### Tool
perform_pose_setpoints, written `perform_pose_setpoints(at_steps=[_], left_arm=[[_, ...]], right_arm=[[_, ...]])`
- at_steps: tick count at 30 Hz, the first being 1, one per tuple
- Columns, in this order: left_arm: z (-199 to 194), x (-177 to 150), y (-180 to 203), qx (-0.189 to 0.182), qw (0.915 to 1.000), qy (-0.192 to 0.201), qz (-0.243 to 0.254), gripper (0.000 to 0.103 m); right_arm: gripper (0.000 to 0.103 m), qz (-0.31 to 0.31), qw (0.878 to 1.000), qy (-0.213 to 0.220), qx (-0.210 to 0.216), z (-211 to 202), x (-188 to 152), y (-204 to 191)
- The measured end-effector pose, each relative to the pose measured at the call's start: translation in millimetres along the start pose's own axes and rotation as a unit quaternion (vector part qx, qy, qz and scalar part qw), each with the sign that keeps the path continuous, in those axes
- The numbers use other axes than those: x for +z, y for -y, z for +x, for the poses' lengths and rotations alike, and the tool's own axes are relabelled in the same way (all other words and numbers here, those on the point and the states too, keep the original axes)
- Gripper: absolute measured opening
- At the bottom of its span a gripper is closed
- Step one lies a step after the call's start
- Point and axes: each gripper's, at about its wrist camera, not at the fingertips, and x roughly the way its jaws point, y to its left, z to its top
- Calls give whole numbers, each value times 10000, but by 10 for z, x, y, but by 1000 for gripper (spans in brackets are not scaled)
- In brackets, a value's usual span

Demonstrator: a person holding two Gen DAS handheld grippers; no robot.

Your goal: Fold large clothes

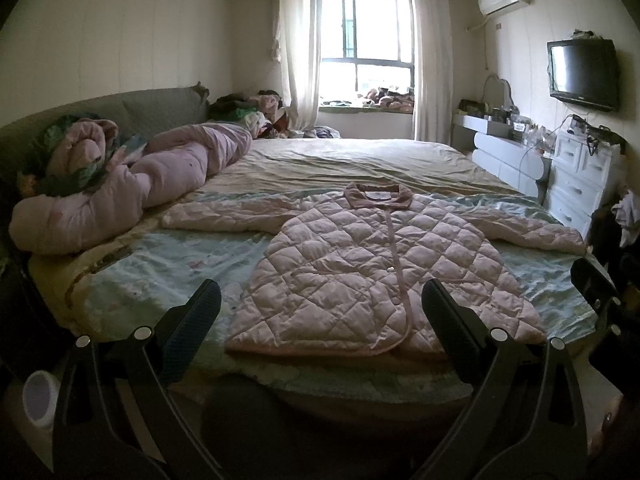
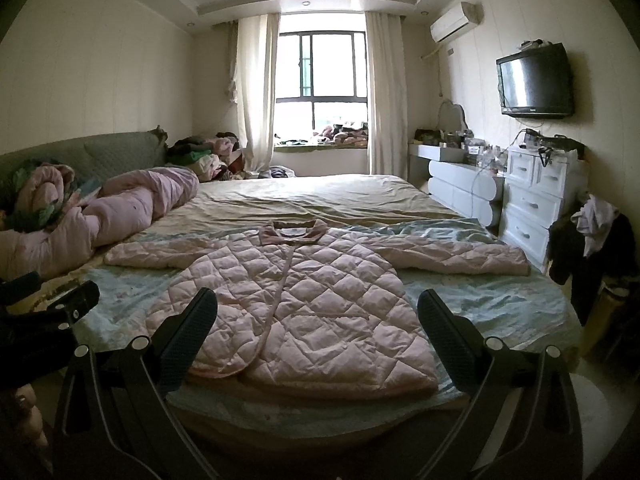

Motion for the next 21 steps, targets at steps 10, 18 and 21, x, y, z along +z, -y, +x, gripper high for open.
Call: perform_pose_setpoints(at_steps=[10,18,21], left_arm=[[121,75,114,-4,10000,-41,42,94],[581,375,227,0,9999,-154,43,94],[837,488,303,-36,9997,-242,40,94]], right_arm=[[99,-41,9999,-95,16,332,75,39],[99,118,9996,-233,-71,806,193,194],[99,148,9994,-282,-122,1030,234,268]])
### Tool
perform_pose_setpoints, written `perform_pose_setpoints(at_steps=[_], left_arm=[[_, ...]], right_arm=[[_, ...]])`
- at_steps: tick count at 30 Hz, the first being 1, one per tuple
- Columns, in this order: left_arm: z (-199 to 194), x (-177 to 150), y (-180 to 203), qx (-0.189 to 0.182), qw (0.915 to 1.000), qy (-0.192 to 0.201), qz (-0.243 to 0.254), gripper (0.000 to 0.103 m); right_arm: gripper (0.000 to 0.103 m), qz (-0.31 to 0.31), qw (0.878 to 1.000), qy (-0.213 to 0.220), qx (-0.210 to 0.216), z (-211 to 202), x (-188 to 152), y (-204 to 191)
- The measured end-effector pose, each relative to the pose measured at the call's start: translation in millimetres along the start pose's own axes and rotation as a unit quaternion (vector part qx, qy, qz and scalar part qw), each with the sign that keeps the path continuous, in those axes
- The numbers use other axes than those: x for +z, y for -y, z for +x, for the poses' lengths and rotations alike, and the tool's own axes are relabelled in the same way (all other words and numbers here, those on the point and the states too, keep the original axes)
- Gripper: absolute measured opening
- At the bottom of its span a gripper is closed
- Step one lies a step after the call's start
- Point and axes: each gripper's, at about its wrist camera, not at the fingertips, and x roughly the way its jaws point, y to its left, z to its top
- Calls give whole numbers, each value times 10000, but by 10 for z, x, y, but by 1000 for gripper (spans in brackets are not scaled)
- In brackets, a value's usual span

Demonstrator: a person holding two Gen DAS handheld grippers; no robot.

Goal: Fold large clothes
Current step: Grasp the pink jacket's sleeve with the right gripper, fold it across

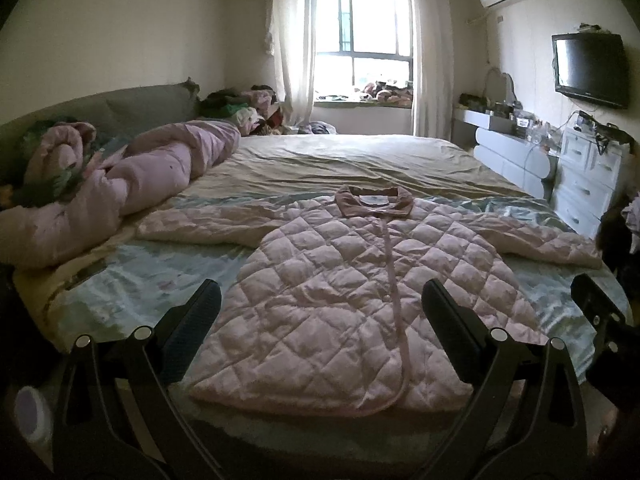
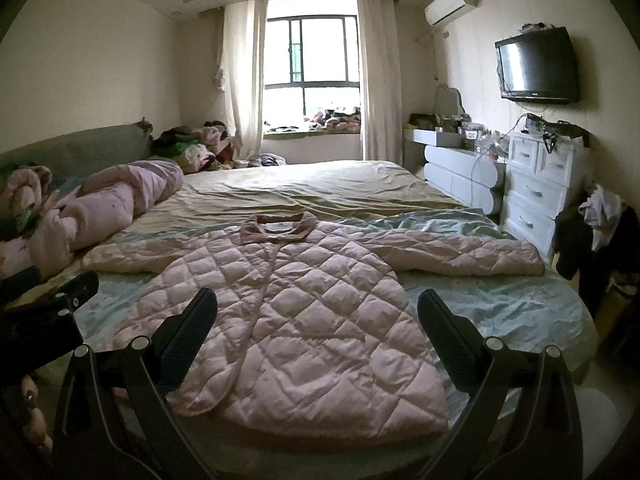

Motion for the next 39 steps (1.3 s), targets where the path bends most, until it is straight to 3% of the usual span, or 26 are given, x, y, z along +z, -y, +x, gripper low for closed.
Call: perform_pose_setpoints(at_steps=[9,20,29,39], left_arm=[[678,253,230,-74,9997,-213,40,94],[1498,536,783,-168,9995,-229,169,94],[2130,620,1477,-391,9980,-311,376,94],[2607,650,2184,-522,9967,-444,445,94]], right_arm=[[99,38,9997,-208,-150,730,157,203],[99,107,9982,-304,-497,1555,327,707],[99,231,9943,-465,-936,2248,338,1431],[99,601,9822,-798,-1589,2842,206,2553]])
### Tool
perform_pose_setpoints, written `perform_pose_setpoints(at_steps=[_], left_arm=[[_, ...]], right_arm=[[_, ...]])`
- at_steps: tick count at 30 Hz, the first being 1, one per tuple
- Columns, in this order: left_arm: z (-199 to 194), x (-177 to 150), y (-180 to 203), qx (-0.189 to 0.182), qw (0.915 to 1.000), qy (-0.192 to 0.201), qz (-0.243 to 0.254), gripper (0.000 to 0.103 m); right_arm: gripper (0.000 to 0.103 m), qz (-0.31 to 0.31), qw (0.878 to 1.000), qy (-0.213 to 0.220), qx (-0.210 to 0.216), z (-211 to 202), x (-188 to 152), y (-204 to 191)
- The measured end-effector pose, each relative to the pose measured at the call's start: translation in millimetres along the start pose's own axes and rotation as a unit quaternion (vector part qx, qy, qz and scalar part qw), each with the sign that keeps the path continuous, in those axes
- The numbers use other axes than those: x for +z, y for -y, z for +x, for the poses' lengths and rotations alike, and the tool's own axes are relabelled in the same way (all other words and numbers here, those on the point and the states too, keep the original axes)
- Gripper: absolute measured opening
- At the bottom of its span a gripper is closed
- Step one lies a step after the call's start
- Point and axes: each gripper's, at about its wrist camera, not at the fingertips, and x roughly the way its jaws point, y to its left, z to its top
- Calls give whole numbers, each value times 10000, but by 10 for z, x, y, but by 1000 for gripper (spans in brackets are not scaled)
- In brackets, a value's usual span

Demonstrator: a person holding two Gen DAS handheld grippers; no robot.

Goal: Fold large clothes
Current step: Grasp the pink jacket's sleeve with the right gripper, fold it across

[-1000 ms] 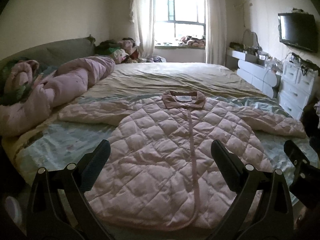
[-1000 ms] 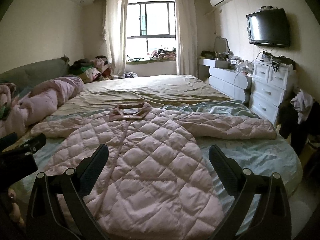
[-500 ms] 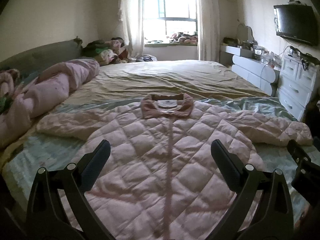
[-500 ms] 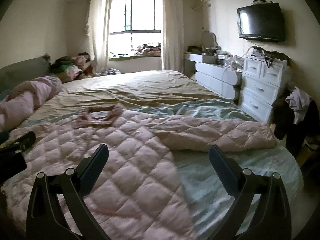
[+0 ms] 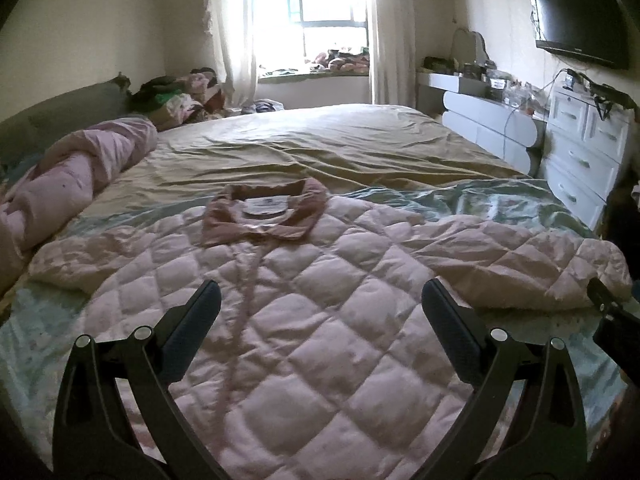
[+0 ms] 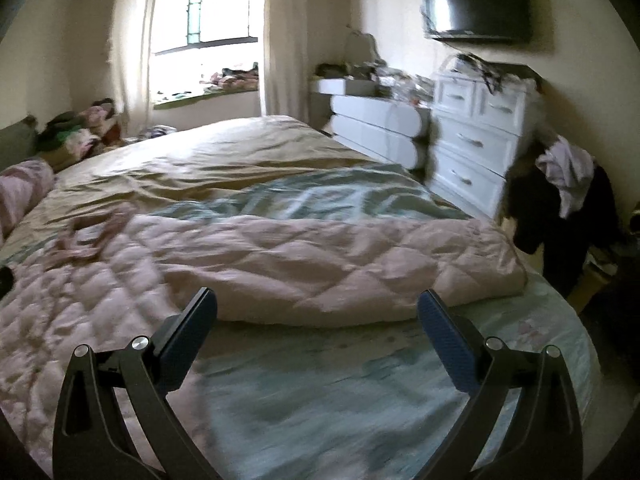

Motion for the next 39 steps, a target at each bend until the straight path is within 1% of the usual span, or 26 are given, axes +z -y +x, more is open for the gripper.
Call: perform_pose_setpoints(at_steps=[7,13,17,21,24,25,28,29,33,36,37,38,39], left_arm=[[120,118,382,0,9998,131,134,94],[126,98,610,-12,9995,150,286,94],[124,101,694,35,9992,186,365,94],[147,123,720,113,9989,197,401,94],[161,140,688,189,9990,192,356,94],[167,148,674,214,9990,190,332,94],[177,166,682,264,9988,209,361,94],[178,169,695,283,9986,217,387,94],[182,170,734,278,9985,230,421,94],[179,158,754,262,9984,232,434,94],[181,155,761,262,9984,229,448,94],[185,152,766,267,9983,225,457,94],[184,152,763,265,9984,229,446,94]], right_arm=[[99,395,9984,-147,-372,493,36,689],[99,961,9935,-456,-402,838,-14,1239],[99,1262,9893,-575,-452,950,-68,1526],[99,1556,9832,-798,-515,1120,-137,1807],[99,1787,9787,-884,-481,1287,-116,2028],[99,1891,9761,-980,-441,1379,-104,2109],[99,2251,9680,-1101,-163,1561,-86,2263],[99,2288,9670,-1117,-135,1597,-78,2287],[99,2130,9708,-1078,-234,1677,12,2218],[98,2173,9706,-1016,-183,1695,28,2249],[93,2175,9707,-1001,-188,1689,29,2255],[79,2180,9706,-992,-223,1680,25,2267],[74,2191,9703,-988,-259,1691,27,2297]])
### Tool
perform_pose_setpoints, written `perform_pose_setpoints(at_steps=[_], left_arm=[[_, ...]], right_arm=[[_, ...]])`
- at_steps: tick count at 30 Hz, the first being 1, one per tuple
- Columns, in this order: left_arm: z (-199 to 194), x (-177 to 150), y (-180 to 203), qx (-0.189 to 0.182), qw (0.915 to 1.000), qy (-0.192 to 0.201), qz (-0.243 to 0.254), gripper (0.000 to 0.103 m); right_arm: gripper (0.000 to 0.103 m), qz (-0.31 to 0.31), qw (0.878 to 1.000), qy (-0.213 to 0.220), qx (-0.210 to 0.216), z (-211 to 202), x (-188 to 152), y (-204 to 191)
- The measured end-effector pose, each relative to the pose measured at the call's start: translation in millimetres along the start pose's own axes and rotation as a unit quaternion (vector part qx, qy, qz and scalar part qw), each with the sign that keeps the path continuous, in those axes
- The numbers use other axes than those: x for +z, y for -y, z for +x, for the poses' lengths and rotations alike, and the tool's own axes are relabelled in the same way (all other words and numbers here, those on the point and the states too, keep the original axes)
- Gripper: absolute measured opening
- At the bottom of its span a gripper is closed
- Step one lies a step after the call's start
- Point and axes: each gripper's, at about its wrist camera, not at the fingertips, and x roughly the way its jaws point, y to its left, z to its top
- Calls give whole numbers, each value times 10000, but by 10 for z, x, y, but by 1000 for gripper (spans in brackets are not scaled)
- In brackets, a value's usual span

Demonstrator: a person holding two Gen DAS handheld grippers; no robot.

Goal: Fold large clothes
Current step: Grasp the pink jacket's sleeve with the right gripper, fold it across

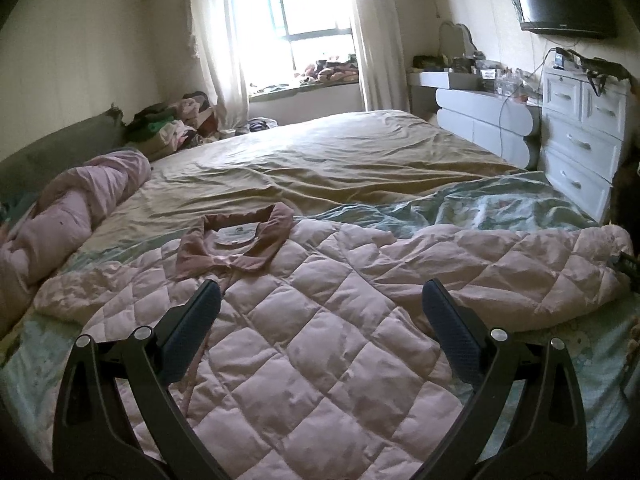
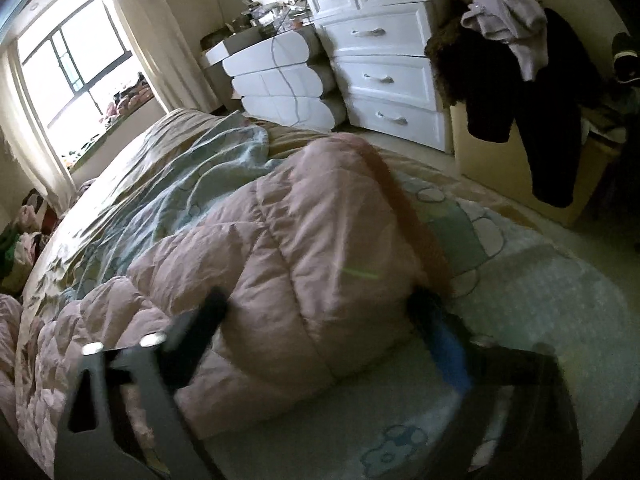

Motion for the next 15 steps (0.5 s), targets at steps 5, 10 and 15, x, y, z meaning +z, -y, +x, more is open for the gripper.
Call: perform_pose_setpoints(at_steps=[5,10,15], left_arm=[[2,-3,5,-6,10000,-5,2,94],[-5,2,6,9,10000,29,-7,94],[29,44,-45,8,9999,58,-101,94]], right_arm=[[35,56,9999,-41,159,26,28,55],[23,-98,9999,65,72,-35,28,-69],[23,-291,9990,301,-126,-206,27,-214]])
